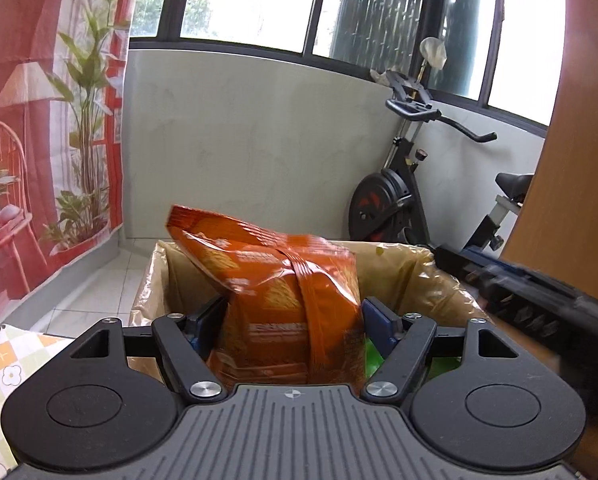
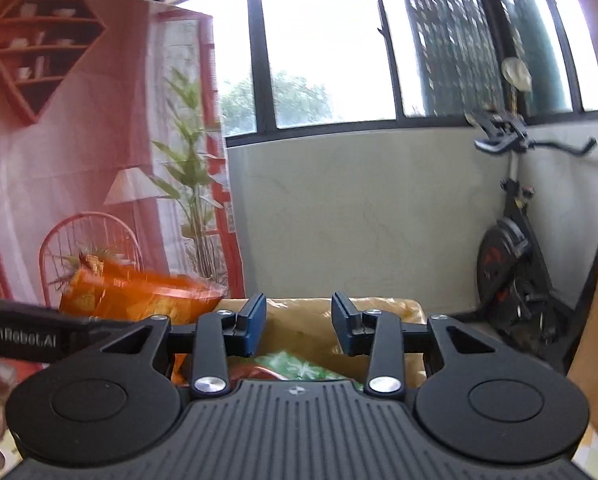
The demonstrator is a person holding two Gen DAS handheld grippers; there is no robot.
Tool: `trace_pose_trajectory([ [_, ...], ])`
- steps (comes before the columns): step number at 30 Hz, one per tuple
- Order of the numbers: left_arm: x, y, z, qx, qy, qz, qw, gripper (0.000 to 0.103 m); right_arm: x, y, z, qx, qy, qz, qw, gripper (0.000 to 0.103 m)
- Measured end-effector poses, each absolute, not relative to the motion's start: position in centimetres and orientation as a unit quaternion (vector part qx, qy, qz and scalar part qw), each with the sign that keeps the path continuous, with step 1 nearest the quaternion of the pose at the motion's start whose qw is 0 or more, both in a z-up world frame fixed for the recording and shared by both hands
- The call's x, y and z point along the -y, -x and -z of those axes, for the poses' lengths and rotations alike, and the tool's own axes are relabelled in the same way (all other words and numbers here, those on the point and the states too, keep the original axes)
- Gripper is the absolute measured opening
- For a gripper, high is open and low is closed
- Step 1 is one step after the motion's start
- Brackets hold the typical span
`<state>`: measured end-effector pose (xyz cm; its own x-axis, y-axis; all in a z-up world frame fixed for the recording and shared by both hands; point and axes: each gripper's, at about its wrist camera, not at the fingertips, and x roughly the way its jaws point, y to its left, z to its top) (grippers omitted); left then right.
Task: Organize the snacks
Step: 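Open the right gripper to drop the green bag into the box, then lower the orange bag into the box and open the left gripper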
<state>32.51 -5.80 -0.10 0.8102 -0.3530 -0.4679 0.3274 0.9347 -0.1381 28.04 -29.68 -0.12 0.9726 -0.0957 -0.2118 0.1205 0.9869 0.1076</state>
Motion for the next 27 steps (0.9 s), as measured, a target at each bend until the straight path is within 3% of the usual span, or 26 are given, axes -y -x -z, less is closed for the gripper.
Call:
trace_pose_trajectory([
  [27, -1.6, -22.1, -1.6, -0.245, 0.03, 0.158, 0.956, 0.077, 27.7, -14.1, 0.8, -0.106, -0.116, 0.051, 0.986, 0.042],
])
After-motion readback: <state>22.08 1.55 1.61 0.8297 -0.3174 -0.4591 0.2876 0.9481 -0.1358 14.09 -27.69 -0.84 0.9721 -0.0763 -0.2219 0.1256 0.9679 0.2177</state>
